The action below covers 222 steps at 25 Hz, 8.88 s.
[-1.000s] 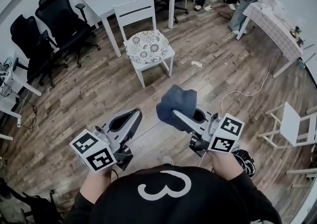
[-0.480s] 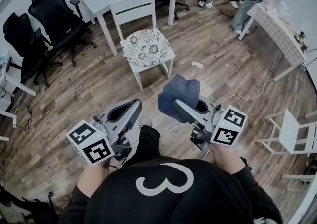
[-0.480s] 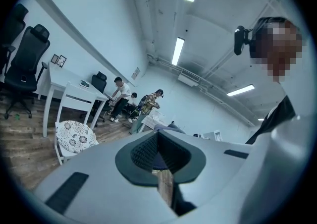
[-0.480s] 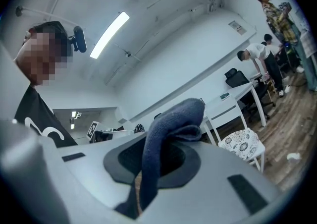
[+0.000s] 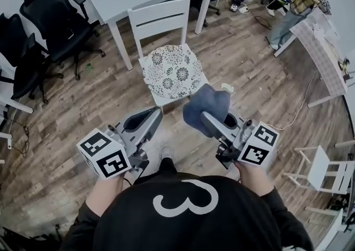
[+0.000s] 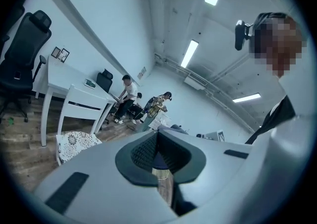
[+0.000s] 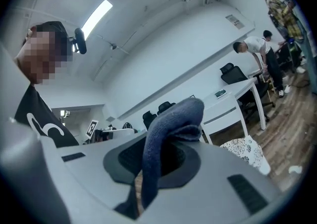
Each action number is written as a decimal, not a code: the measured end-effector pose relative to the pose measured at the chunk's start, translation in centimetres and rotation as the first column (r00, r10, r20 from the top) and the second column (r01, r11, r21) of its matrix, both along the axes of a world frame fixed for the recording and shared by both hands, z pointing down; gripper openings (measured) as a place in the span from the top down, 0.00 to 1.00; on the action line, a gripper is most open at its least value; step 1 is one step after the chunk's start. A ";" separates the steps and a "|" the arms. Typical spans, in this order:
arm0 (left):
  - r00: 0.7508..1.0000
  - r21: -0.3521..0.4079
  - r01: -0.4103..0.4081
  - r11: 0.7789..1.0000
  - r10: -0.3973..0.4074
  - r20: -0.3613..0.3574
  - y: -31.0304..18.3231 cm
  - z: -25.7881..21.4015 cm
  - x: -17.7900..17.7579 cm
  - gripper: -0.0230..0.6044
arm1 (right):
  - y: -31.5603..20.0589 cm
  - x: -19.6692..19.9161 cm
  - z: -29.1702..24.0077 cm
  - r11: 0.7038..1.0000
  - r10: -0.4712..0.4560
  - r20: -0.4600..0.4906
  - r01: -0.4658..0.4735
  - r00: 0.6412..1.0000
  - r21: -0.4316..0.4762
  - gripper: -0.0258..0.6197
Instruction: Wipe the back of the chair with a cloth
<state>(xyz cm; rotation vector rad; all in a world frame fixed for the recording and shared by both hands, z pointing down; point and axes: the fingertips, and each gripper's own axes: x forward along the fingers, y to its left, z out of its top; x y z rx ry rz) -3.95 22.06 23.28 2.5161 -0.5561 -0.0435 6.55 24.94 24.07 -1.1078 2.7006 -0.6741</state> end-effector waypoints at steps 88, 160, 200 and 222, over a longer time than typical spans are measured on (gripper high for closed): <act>0.868 -0.249 0.496 0.832 -0.474 0.148 -34.8 13.3 -1.5 0.94 | -57.8 -8.0 16.5 0.964 0.128 -0.587 0.038 0.800 0.262 0.90; 0.946 -0.425 0.321 0.847 -0.311 0.093 -42.8 17.1 -6.5 0.94 | -55.7 -9.2 23.6 0.991 0.126 -0.478 -0.086 0.869 0.104 0.90; 0.930 -0.459 0.358 0.814 -0.355 0.096 -41.7 19.8 -6.0 0.94 | -58.7 -6.8 25.0 0.980 0.194 -0.509 -0.185 0.839 0.067 0.90; 0.950 -0.473 0.307 0.826 -0.298 0.096 -40.9 21.0 1.2 0.94 | -61.9 12.0 25.3 0.907 0.391 -0.567 -0.407 0.725 0.105 0.90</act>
